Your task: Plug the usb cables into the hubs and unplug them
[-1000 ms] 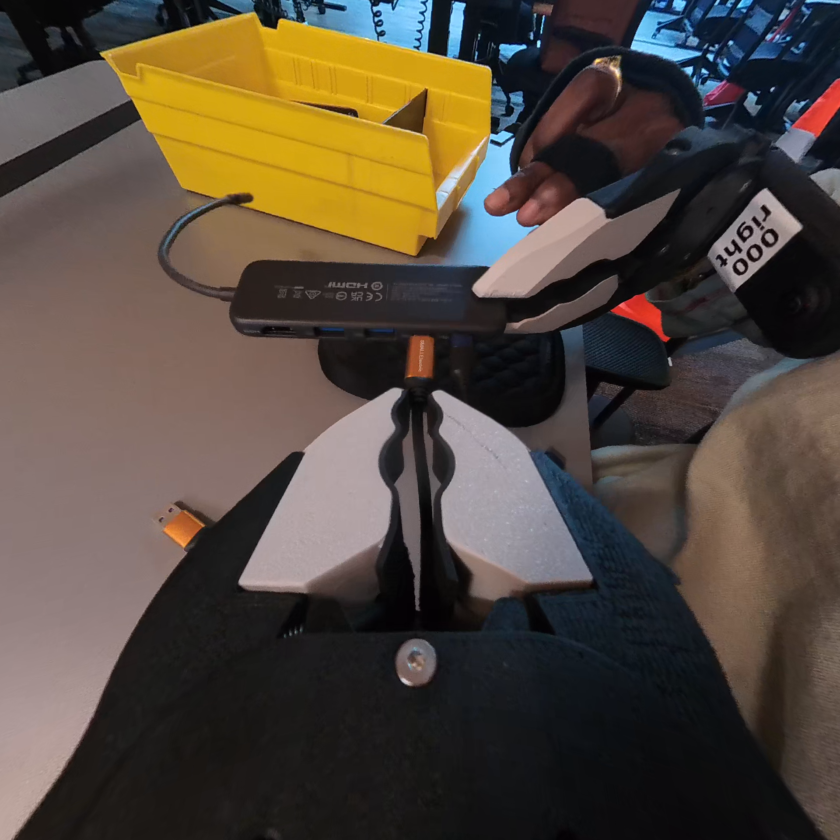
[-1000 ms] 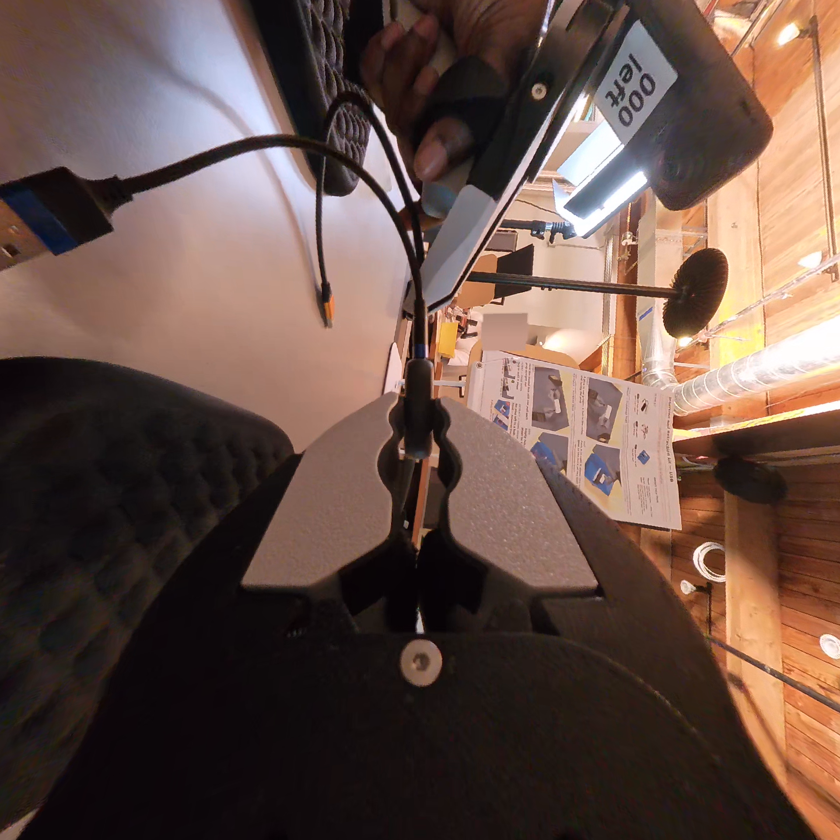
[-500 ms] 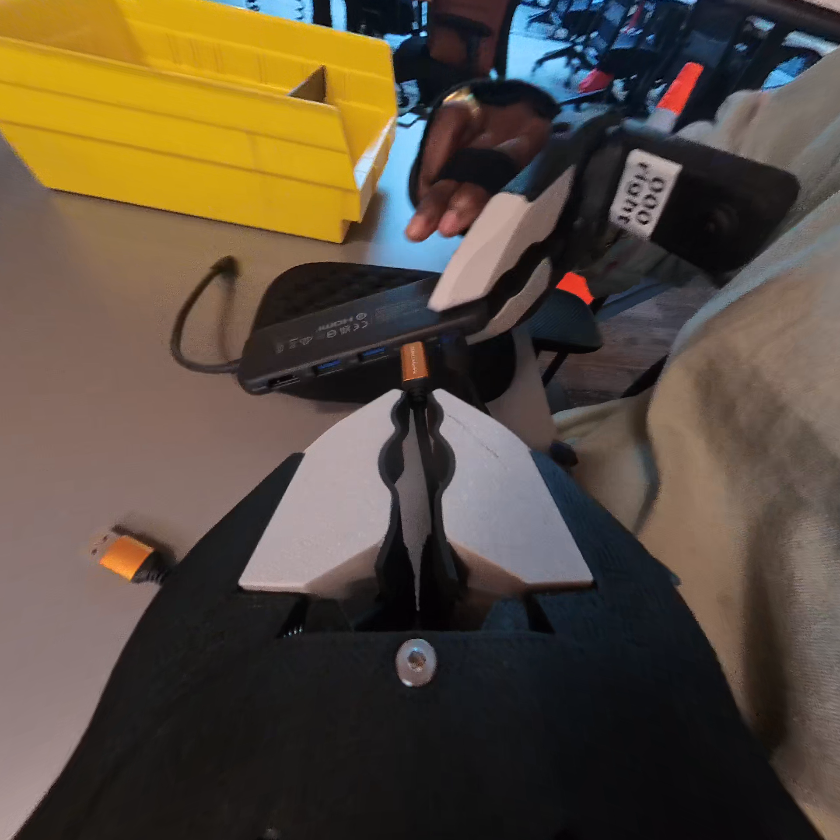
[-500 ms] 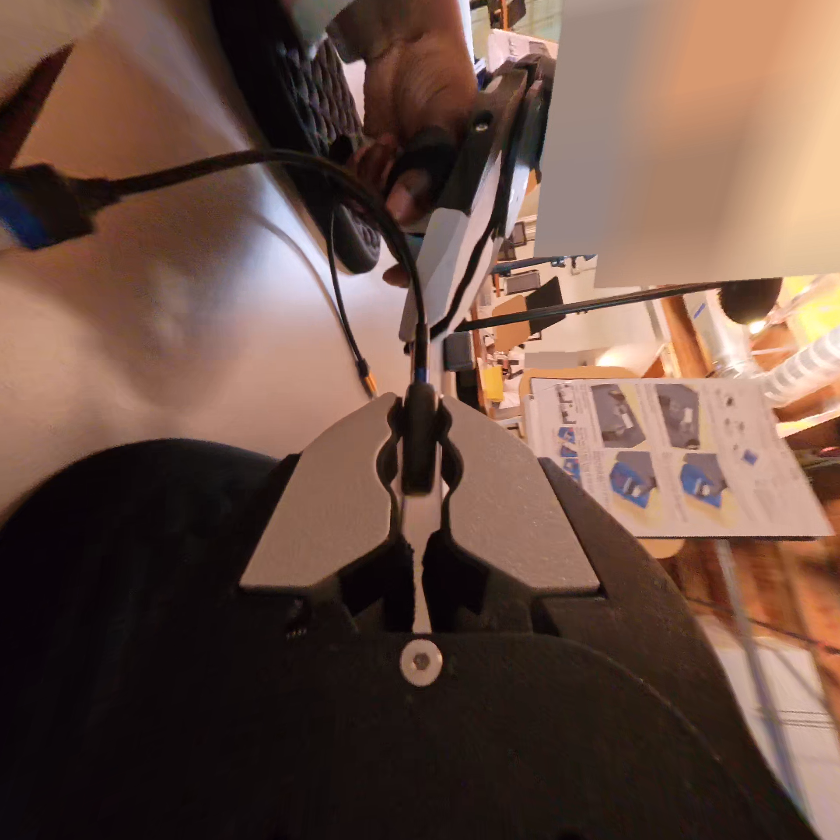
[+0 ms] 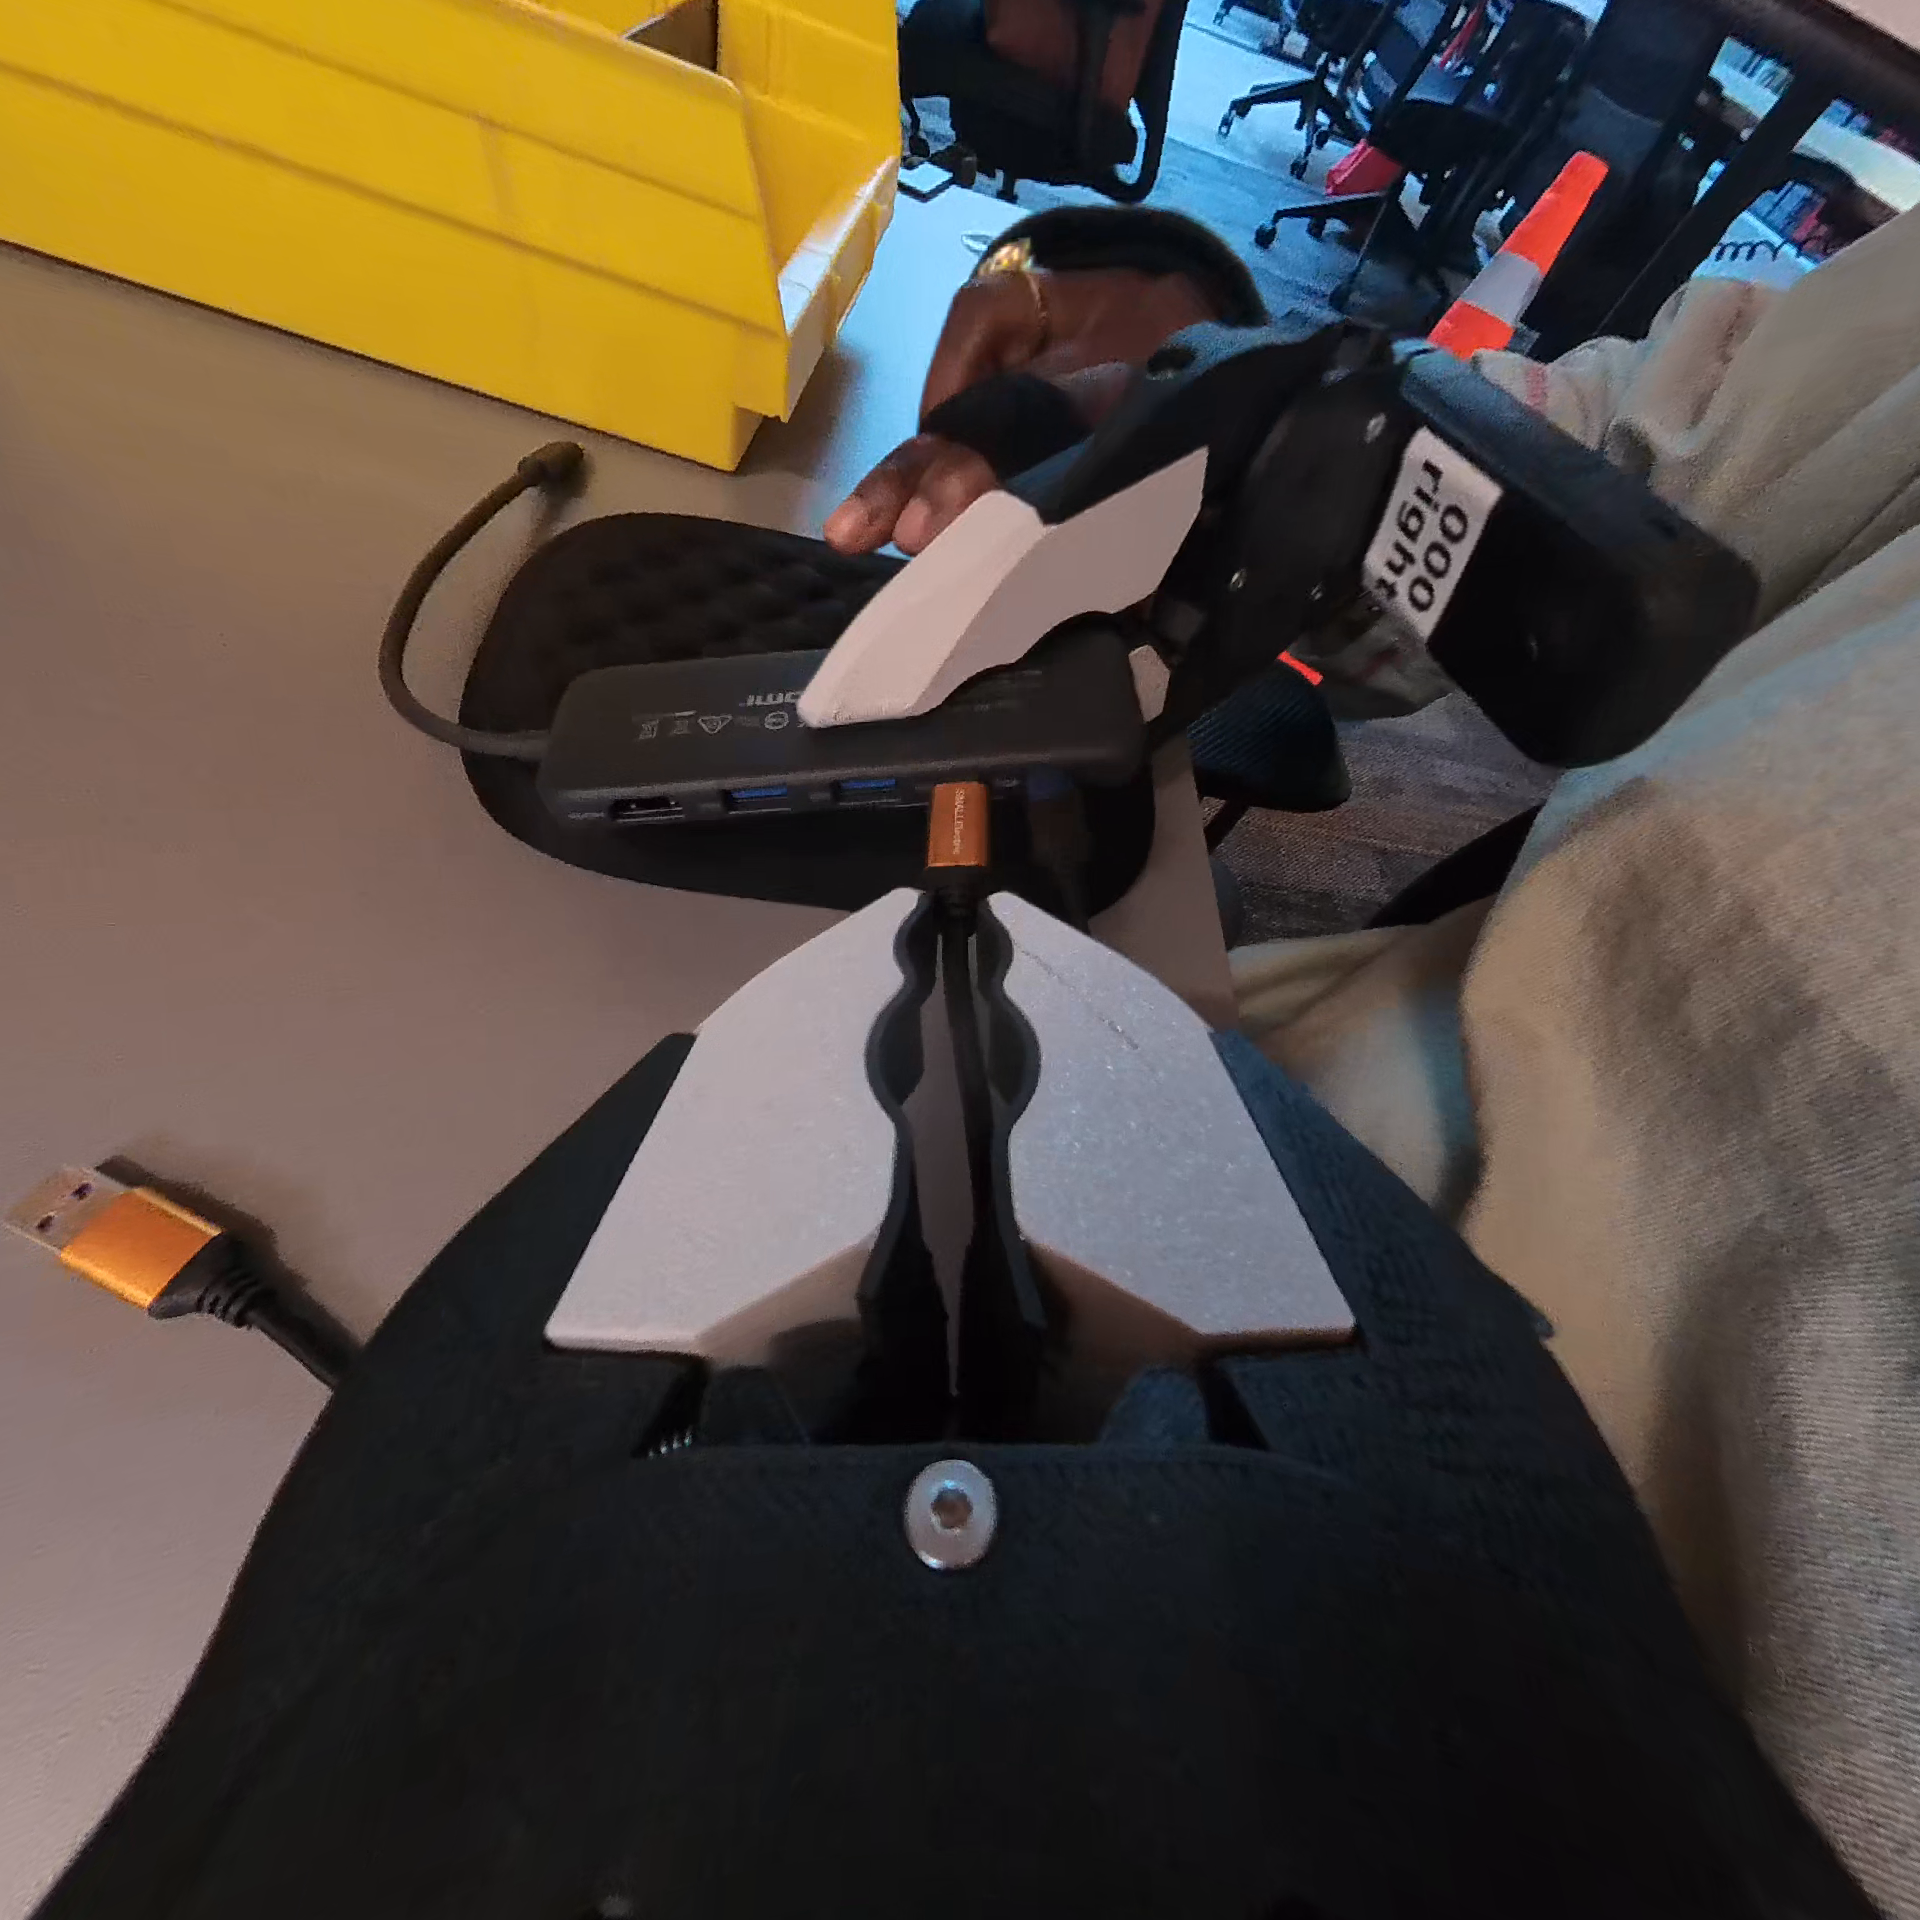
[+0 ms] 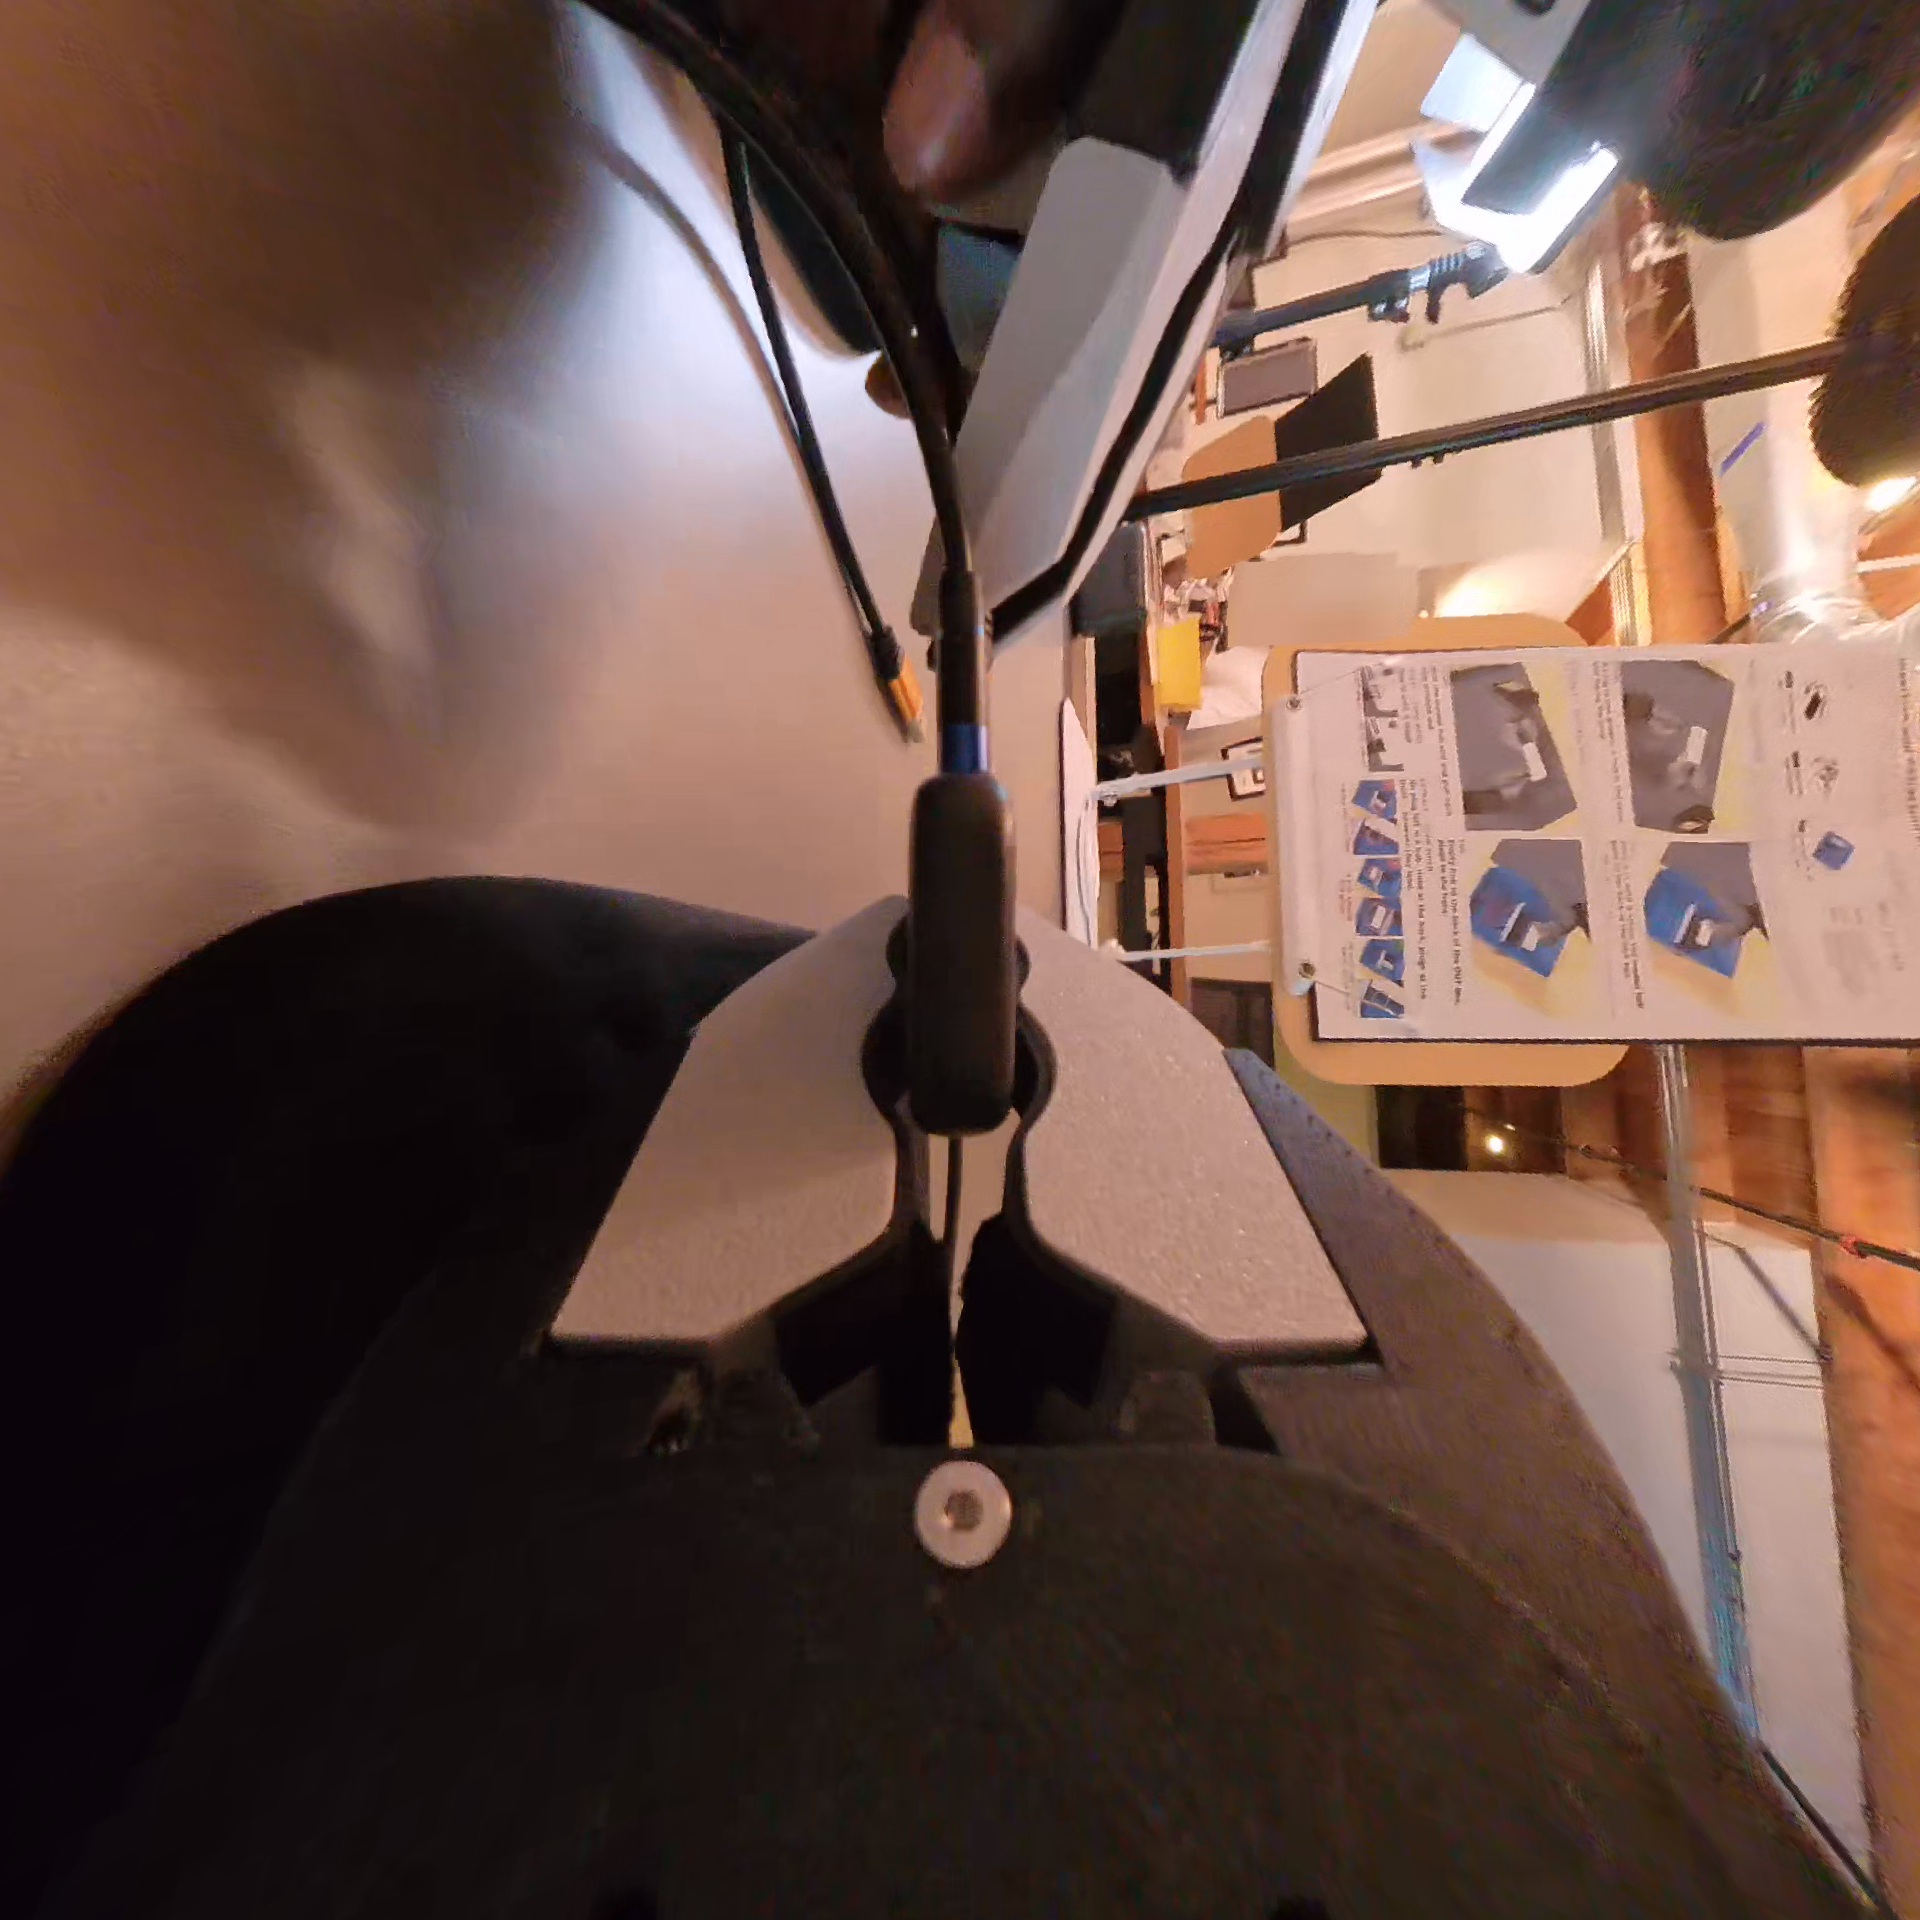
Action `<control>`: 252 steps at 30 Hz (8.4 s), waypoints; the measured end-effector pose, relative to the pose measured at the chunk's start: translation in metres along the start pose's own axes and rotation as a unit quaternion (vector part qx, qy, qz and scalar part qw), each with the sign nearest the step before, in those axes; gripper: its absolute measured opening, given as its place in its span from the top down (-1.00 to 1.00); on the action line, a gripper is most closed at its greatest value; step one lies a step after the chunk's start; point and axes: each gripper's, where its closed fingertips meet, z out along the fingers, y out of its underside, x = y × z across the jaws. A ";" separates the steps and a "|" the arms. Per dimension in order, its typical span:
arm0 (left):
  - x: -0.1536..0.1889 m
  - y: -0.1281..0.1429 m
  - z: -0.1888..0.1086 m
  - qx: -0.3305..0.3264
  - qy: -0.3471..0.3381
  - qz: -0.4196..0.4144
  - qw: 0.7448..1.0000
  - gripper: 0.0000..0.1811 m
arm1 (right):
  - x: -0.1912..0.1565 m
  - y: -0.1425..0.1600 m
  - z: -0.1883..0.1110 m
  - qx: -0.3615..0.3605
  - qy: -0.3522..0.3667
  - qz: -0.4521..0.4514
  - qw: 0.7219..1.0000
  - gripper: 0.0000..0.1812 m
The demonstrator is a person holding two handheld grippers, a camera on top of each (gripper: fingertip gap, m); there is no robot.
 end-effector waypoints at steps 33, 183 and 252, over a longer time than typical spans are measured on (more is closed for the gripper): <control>-0.032 -0.084 -0.128 0.362 -0.236 0.077 0.898 0.54 | 0.146 0.040 -0.012 -0.125 0.156 -0.060 0.978 0.86; -0.064 -0.045 -0.150 0.386 -0.276 0.012 0.880 0.64 | 0.054 0.248 -0.060 -0.290 -0.352 0.496 0.739 0.91; 0.019 -0.059 -0.322 0.345 -0.440 0.187 0.808 0.64 | 0.030 -0.042 0.180 -0.176 -0.212 0.434 0.858 0.68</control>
